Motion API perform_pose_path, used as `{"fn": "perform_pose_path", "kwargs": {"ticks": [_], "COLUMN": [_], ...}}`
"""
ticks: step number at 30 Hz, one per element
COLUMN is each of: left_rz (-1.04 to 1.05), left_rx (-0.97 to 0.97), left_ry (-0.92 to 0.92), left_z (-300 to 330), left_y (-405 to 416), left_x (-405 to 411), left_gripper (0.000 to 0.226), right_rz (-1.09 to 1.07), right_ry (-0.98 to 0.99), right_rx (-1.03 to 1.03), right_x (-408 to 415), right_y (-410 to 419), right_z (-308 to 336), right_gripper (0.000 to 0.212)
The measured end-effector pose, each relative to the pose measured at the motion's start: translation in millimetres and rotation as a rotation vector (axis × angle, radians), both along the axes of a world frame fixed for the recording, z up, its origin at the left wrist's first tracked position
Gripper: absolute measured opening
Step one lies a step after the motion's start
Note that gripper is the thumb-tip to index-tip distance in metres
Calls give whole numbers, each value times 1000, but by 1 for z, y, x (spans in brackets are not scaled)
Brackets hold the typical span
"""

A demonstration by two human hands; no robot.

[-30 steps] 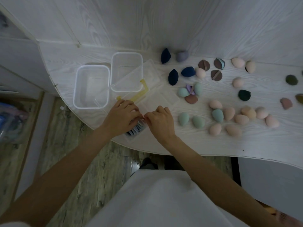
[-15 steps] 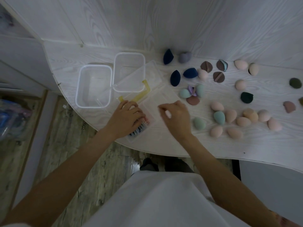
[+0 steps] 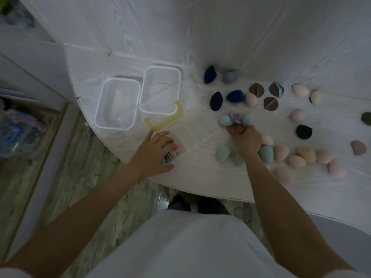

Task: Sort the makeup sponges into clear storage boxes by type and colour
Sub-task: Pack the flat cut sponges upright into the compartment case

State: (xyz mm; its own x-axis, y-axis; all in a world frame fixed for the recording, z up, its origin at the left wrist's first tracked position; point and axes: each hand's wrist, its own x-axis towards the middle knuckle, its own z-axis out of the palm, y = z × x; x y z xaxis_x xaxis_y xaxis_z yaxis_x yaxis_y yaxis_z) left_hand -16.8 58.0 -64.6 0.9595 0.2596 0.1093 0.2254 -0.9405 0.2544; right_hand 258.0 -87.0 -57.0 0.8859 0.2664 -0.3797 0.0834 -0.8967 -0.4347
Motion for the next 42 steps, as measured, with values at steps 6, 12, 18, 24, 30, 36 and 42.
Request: {"fn": "perform_pose_path", "kwargs": {"ticks": [6, 12, 18, 24, 30, 36, 42], "left_rz": [74, 98, 98, 112, 125, 101, 89], "left_rx": [-75, -90, -129, -164, -192, -117, -82], "left_ry": [-116, -131, -109, -127, -57, -31, 55], "left_z": [-7, -5, -6, -4, -4, -3, 6], "left_y": [-8, -18, -18, -20, -19, -18, -15], "left_x": [8, 27, 26, 25, 24, 25, 29], "left_gripper": [53, 49, 47, 49, 60, 63, 62], "right_rz": [-84, 319, 574, 689, 827, 844, 839], "right_ry": [-89, -159, -422, -627, -650, -613, -626], "right_rx": [175, 438, 299, 146, 125, 8, 147], "right_x": [-16, -79, -123, -127, -122, -121, -125], "right_y": [-32, -7, 28, 39, 37, 44, 27], "right_z": [32, 54, 31, 18, 23, 19, 19], "right_gripper": [26, 12, 24, 18, 22, 16, 5]}}
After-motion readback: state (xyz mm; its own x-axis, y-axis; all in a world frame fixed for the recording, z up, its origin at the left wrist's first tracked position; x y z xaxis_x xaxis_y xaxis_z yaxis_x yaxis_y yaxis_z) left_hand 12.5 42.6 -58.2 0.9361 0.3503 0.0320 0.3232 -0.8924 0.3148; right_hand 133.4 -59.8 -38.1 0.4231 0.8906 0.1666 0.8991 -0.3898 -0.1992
